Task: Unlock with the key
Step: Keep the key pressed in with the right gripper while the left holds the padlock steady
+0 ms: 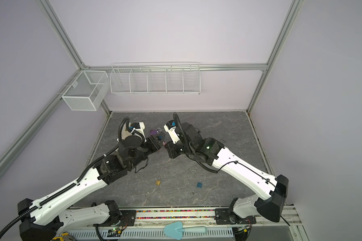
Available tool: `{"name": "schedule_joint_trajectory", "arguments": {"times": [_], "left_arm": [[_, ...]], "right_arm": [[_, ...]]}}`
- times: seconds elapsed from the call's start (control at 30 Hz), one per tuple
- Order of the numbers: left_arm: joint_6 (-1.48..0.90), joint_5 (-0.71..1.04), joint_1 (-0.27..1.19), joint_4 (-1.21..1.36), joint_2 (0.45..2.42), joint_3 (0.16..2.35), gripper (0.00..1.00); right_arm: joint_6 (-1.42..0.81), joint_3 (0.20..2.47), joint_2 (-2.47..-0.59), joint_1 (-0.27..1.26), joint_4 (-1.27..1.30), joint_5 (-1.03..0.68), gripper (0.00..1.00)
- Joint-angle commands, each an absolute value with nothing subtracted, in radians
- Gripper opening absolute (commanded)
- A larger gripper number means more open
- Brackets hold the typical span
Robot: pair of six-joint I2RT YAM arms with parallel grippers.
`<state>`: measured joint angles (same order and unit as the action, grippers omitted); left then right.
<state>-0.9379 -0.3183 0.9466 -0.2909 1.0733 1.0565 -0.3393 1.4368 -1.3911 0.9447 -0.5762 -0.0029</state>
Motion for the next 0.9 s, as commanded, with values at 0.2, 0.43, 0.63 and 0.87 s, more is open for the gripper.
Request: {"name": "schedule_joint_trajectory", "arguments": {"times": [0.2, 0.43, 0.63, 0.87], "left_arm": [[-1.035, -0.314, 0.969, -0.413, 1.080, 1.051, 0.00], [-1.178, -0.330, 0.969, -0.322, 1.019, 0.947, 0.00], [-1.210, -0.385, 0.968, -0.352, 1.006, 0.936, 0.00], [-1.160, -0.380, 0.954, -0.381, 1.018, 0.951, 0.00]], "right_arm": [[-0.293, 1.493, -1.402, 0.975, -0.464, 0.240, 0.07], [-0.367, 1.426, -1.384, 0.978, -0.323, 0.162, 0.07], [-0.374, 1.449, -1.401, 0.986, -0.414, 0.285, 0.07], [-0.342, 1.533, -1.445, 0.987, -0.474, 0.192, 0.07]]}}
